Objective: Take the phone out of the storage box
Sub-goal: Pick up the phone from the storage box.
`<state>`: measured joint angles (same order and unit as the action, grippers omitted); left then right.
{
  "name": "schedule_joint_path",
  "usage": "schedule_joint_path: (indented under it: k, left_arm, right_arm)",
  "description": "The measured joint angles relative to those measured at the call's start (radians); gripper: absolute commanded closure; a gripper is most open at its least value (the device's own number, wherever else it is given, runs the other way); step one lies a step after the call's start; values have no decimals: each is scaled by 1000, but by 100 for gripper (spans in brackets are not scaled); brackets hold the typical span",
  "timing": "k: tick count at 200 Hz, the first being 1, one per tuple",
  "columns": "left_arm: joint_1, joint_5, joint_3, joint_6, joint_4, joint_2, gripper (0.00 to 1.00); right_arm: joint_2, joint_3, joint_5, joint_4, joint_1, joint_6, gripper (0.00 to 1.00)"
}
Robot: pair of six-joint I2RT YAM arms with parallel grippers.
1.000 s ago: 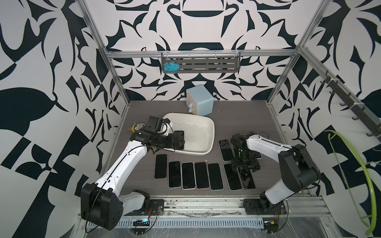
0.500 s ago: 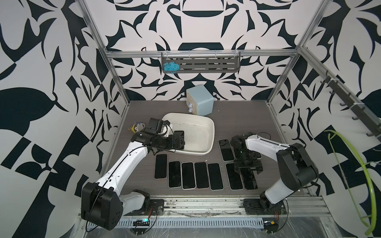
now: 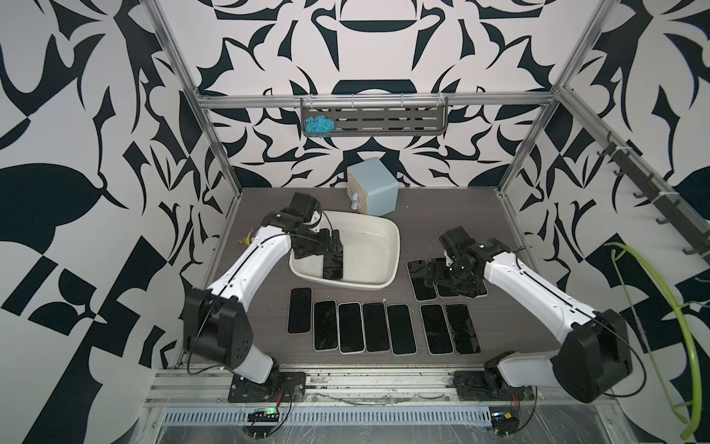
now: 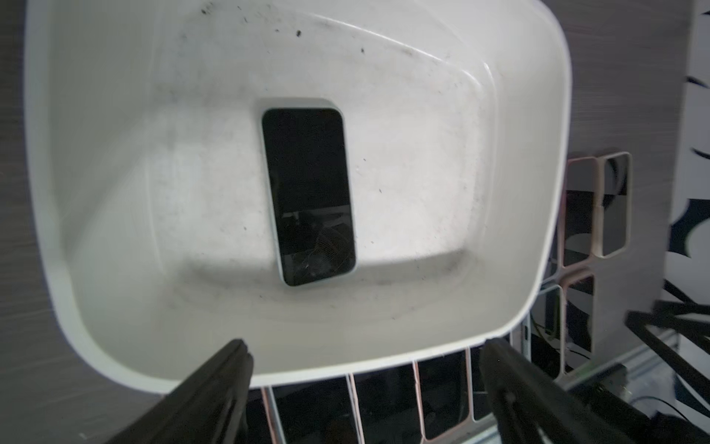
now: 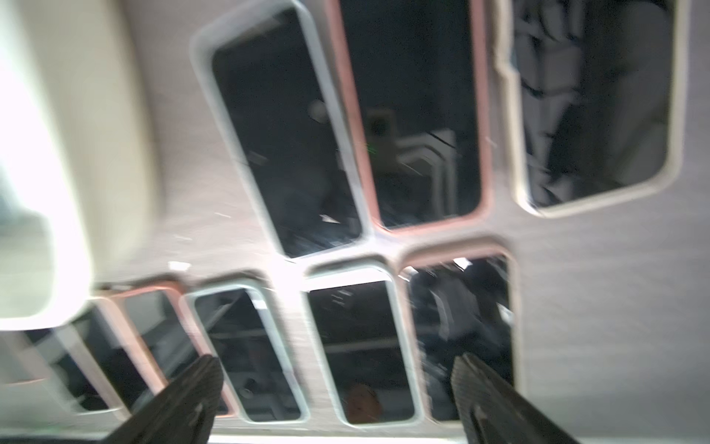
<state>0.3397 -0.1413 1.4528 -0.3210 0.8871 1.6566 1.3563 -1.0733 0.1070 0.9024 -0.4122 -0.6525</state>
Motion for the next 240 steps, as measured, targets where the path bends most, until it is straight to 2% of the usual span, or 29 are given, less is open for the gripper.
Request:
schedule_joint_path:
  k: [27, 58, 109, 166, 186, 223, 227, 240]
  left_arm:
    - [3, 58, 114, 17, 46, 197, 0]
    - [4, 98, 155, 24, 83, 327, 0]
    - [20, 123, 190, 34, 76, 400, 0]
    - [49, 146, 218, 33, 49, 483, 1]
    - [57, 168, 222, 29, 51, 506, 8]
    - [65, 200, 255, 26, 64, 534, 14]
    - [66, 204, 257, 25, 65, 537, 19]
    - [67, 210, 262, 23, 69, 541, 26]
  right_arm:
    - [4, -25, 56, -83, 0, 1, 1]
    - [-41, -27, 85, -156, 0, 2, 1]
    - [-198, 8, 90, -203, 0, 19, 1]
    - [-204, 50, 90, -166, 0, 28, 1]
    - [-203, 50, 90, -165, 0, 29, 1]
    - [-203, 47, 90, -152, 0, 37, 1]
    - [-201, 44, 90, -149, 0, 40, 1]
    - [-198, 33, 89, -142, 0, 48, 1]
